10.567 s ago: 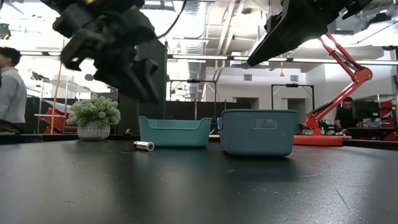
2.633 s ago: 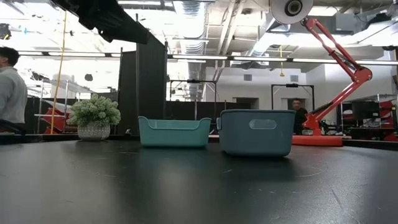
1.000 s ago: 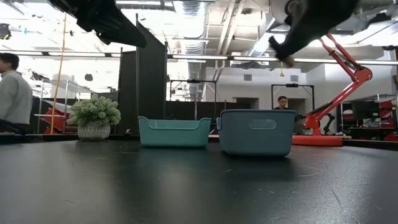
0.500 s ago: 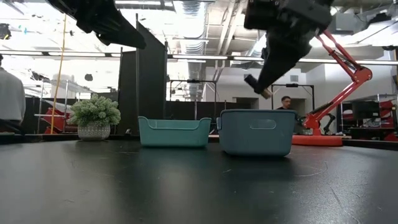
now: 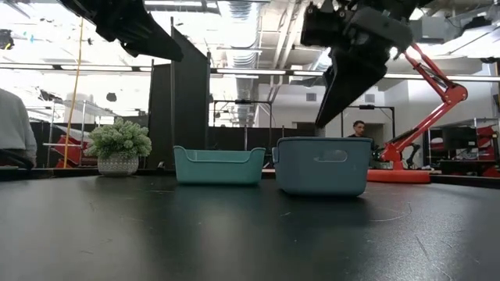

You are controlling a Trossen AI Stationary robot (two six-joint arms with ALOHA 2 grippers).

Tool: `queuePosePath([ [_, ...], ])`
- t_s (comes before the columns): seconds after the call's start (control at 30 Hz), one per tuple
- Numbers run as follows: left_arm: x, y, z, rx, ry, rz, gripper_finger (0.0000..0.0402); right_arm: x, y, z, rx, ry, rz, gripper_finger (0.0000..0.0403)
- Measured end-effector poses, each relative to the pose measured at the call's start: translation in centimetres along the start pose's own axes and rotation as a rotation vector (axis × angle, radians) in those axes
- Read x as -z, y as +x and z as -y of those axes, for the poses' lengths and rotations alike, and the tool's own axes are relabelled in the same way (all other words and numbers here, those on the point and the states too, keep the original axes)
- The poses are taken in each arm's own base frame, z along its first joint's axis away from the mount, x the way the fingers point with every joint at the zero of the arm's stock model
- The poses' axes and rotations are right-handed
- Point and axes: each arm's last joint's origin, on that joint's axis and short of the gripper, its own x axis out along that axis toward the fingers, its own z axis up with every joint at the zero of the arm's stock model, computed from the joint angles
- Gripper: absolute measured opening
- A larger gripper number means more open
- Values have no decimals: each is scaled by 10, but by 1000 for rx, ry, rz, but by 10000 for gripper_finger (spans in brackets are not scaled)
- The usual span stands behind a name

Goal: Sort batteries
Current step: Put the black battery into the blue bin

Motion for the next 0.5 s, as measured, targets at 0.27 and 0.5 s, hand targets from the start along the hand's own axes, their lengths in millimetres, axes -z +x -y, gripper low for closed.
queuePosePath([
  [0.27,0,0,0,0,0,-1,112,12,-43,-11,-33,-86,-12,205],
  [0.5,0,0,0,0,1,-2,112,58,-85,-45,-82,-156,-202,196],
])
